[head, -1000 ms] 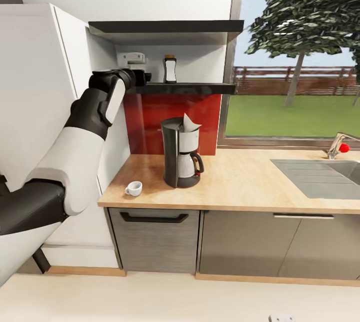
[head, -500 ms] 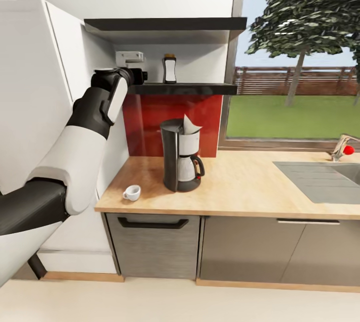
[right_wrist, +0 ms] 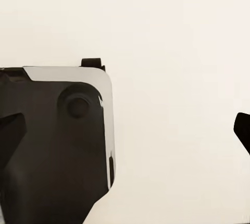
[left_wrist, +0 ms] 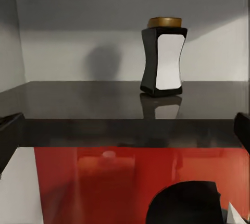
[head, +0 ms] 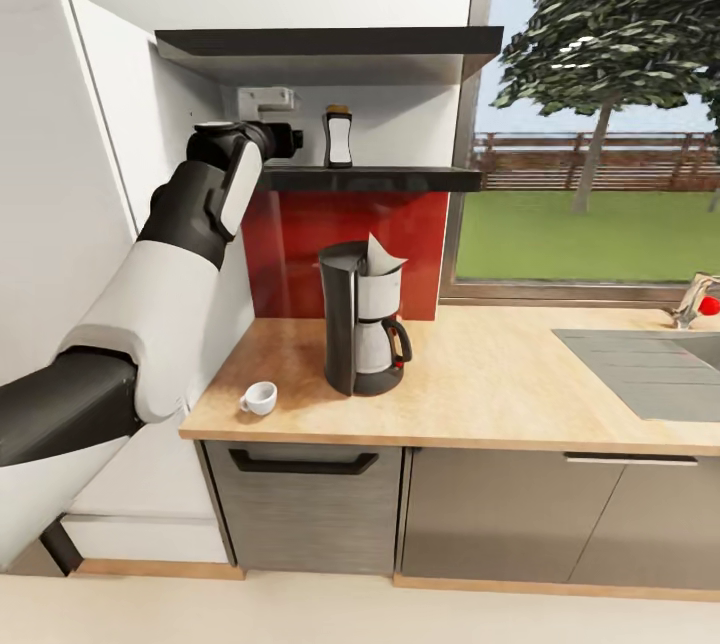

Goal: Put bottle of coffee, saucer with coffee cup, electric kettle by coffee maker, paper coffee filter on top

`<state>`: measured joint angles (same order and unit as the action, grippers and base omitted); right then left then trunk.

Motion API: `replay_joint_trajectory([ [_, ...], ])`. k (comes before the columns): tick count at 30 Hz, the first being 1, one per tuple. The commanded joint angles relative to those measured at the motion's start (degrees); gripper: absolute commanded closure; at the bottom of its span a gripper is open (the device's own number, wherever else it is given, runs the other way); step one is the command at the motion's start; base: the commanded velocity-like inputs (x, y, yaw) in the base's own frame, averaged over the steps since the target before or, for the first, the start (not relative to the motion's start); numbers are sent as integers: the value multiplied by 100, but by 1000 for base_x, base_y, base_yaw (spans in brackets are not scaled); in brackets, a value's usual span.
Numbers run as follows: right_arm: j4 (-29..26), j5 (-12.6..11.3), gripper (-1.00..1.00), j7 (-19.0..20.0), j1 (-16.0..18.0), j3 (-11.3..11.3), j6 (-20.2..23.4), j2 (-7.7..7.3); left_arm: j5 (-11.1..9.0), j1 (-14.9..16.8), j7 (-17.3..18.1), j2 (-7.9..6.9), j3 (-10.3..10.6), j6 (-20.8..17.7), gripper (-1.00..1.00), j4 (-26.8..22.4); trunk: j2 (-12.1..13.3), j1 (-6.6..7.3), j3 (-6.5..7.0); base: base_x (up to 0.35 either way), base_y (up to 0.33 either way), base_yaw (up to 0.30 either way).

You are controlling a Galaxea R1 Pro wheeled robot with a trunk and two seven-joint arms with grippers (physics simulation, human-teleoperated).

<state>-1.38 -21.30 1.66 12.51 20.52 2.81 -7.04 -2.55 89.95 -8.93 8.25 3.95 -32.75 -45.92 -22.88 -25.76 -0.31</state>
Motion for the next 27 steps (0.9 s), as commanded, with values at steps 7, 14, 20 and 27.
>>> replay_joint_trajectory([
  [7,-11,-66,-100,15,-3,48,34,1,-67,684,-43,4,6,-23,-100,692,-4,-2,-4,5,0,0],
  [14,-19,-67,-100,19,-3,48,35,1,-94,966,-47,2,-15,-13,-100,1063,-4,-2,-4,184,0,-141],
  [20,-27,-67,-100,6,-3,48,37,5,-96,975,-47,2,-30,-13,-100,1087,-4,-2,-4,319,0,-195],
  [27,-29,-57,-100,2,-3,48,51,5,-95,930,-47,-6,-49,9,-100,1088,-4,-2,-4,208,0,-29],
])
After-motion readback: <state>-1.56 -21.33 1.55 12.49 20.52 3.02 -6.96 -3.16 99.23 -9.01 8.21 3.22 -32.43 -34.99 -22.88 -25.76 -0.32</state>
